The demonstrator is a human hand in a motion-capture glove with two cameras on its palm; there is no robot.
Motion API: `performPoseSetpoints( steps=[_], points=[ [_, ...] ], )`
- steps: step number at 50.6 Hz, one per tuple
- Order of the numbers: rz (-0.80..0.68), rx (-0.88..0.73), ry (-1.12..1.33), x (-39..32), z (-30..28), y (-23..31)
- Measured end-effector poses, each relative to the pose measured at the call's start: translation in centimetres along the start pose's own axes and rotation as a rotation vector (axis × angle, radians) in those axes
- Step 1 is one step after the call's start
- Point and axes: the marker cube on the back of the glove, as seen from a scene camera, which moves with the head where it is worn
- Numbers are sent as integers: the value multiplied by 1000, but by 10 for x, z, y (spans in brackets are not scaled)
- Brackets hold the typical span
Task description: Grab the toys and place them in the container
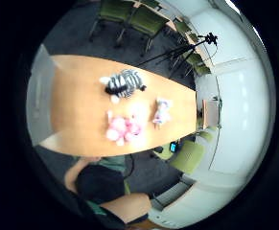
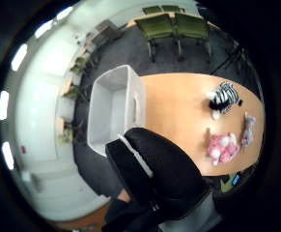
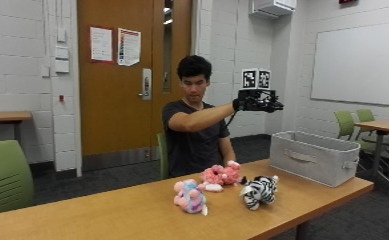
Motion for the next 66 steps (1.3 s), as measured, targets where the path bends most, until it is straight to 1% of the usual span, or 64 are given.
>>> performPoseSetpoints(
  steps=[7, 12, 20, 27, 41, 50, 56, 62, 66],
  points=[
    [29, 7, 14, 45, -2, 21],
    [58, 15, 42, 84, 12, 38],
    [93, 4, 31, 125, 52, 59],
    [128, -55, -3, 149, 101, 74],
    [119, -136, -41, 152, 207, 87],
    [168, -245, -109, 158, 251, 93],
    [187, -261, -152, 163, 265, 95],
    [194, -242, -124, 161, 269, 99],
    [197, -275, -150, 159, 266, 102]
  ],
)
